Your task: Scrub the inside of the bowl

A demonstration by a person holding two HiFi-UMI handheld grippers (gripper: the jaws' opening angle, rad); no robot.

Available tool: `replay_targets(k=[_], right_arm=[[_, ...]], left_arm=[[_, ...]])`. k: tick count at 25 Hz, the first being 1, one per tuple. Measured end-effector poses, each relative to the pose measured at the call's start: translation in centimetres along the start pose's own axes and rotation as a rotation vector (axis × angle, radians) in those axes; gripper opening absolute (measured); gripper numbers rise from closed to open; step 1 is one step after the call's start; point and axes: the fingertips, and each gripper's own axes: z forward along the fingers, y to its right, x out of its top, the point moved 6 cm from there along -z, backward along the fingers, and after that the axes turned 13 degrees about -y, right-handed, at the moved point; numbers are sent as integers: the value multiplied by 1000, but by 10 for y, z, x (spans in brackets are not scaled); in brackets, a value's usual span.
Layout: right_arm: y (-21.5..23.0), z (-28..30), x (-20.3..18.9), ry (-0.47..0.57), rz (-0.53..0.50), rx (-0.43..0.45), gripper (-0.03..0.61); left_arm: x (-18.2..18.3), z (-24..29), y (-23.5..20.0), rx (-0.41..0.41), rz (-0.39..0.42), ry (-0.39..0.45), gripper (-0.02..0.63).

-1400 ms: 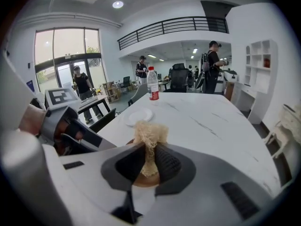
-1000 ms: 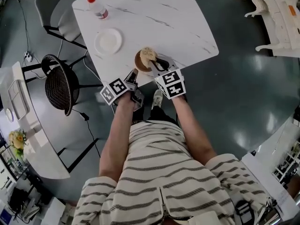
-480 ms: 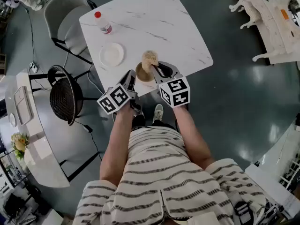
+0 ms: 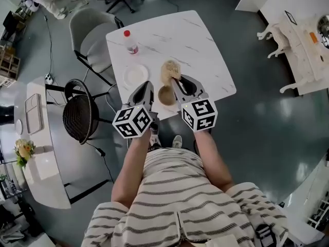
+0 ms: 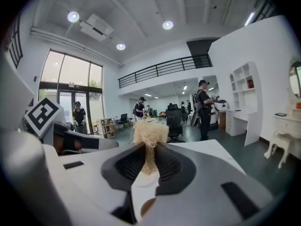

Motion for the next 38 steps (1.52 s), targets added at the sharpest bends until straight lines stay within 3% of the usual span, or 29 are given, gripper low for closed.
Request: replay_targets(k=[7,13,22,31,38], right_arm=[[-16,-10,31,76,-52,10,69],[-26,-29,62,169,-81,0,71],[-37,-50,93,279,-78,11,71],[-46,-62,105,325,-110,-5,71],[-48,-64,107,341,-126,-8,71]], left_arm=[[30,-24,21,11,118,81,5],[54,-45,45,55,267,158,5],[71,-60,63,40,294,225,5],[89,-83,93,125,490,327,5],[90,-85,95,131,495,348,5]])
